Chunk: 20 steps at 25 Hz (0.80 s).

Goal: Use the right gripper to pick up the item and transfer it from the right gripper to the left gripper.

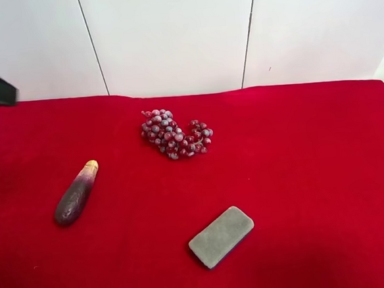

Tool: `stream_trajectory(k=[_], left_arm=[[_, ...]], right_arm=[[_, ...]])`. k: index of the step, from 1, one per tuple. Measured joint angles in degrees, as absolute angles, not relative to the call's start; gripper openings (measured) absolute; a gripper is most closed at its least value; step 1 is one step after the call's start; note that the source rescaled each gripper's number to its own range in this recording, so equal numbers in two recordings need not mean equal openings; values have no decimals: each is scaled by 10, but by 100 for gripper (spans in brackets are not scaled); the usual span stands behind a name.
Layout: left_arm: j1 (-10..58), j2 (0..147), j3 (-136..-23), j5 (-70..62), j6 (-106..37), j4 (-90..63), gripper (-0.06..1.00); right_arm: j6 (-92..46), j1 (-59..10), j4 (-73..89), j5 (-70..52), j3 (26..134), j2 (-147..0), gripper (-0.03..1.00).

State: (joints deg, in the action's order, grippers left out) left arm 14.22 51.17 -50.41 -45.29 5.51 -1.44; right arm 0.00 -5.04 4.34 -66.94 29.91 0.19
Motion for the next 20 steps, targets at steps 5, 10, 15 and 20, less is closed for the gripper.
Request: stream_trajectory(k=[5, 10, 15, 20], left_arm=[[142, 406, -498, -515, 61, -9, 100], [142, 298, -420, -534, 64, 0, 100], [142, 206, -320, -533, 64, 8, 100], [142, 138, -304, -528, 64, 17, 100]], right_arm=[[0, -50, 43, -669, 299, 2, 100], [0, -50, 43, -669, 299, 2, 100], [0, -50, 43, -669, 299, 2, 100], [0, -50, 43, -669, 299, 2, 100]])
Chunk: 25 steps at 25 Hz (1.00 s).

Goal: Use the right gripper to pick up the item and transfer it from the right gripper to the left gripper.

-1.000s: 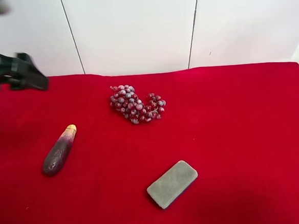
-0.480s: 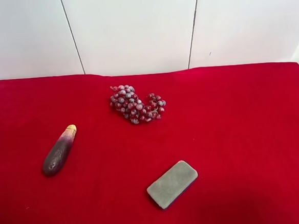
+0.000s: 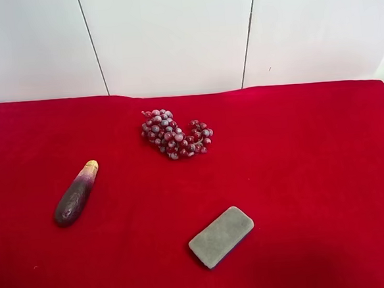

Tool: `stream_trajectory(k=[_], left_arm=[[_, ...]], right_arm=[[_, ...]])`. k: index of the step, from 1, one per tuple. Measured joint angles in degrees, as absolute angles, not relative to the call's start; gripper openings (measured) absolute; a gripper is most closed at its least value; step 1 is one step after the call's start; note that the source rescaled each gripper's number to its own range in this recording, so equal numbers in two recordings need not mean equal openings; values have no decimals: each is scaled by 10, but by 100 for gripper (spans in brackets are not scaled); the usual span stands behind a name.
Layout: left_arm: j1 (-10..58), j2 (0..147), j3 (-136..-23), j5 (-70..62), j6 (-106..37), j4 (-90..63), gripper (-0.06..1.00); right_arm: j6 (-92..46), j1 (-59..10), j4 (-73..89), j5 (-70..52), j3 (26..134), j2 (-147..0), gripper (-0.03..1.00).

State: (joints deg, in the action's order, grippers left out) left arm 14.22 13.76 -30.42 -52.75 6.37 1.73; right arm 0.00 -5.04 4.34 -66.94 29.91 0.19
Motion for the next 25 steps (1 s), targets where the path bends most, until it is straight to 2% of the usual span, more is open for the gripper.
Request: stream_trajectory(k=[25], left_arm=[[142, -3, -305, -570, 57, 17, 100]], right_arm=[[0, -50, 43, -669, 299, 2, 100]])
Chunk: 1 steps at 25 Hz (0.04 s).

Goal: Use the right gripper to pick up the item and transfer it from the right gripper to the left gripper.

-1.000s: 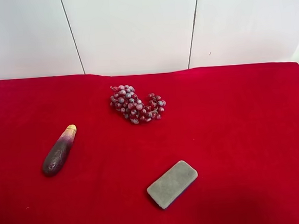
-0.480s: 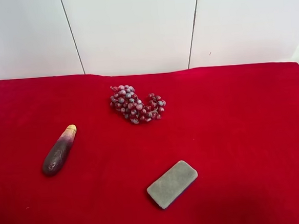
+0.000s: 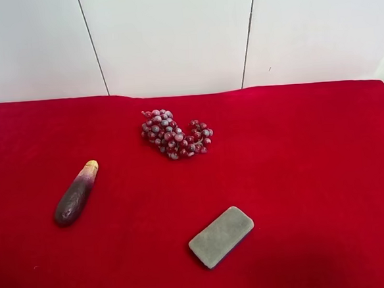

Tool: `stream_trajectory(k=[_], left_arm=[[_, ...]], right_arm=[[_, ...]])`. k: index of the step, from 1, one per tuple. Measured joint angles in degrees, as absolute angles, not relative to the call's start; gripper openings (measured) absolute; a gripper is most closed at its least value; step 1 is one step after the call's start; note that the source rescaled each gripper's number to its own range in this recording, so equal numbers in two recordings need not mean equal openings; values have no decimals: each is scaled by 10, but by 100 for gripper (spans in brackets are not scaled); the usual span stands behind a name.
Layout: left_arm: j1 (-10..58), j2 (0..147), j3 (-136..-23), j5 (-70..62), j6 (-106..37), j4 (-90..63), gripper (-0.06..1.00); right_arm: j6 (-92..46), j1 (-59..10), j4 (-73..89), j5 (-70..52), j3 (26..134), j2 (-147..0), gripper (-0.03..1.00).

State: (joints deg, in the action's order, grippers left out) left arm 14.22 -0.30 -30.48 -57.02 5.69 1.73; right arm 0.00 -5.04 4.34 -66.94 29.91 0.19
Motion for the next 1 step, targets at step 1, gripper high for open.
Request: stream_trajectory(k=[1], left_arm=[[142, -3, -302, -581, 51, 17, 100]], right_arm=[[0, -50, 43, -669, 299, 2, 100]])
